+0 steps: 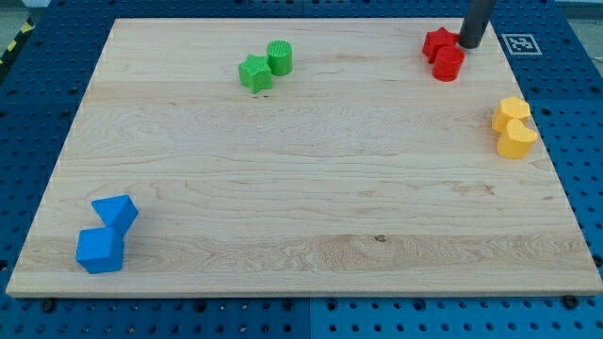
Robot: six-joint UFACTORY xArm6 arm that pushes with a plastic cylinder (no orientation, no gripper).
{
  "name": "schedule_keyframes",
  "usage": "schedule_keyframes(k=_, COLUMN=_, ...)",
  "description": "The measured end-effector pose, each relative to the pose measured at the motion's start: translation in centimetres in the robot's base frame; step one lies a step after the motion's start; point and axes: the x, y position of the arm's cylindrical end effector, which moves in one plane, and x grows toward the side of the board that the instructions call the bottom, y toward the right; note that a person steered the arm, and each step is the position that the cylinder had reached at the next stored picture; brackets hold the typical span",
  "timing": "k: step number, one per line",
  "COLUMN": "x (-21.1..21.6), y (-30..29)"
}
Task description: Slide the red star towards the left side
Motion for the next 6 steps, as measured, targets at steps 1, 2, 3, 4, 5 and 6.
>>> schedule_keyframes(k=1, x=1.2, y=-2.1)
schedule_keyframes(k=2, x=1.2, y=-6.2)
schedule_keyframes(k=3, x=1.2, y=-9.5)
schedule_keyframes(k=4, x=-1.1, y=-8.2)
schedule_keyframes(k=5, x=-2.3, y=-9.3)
schedule_keyframes(k=6, x=-1.9, y=-11.4)
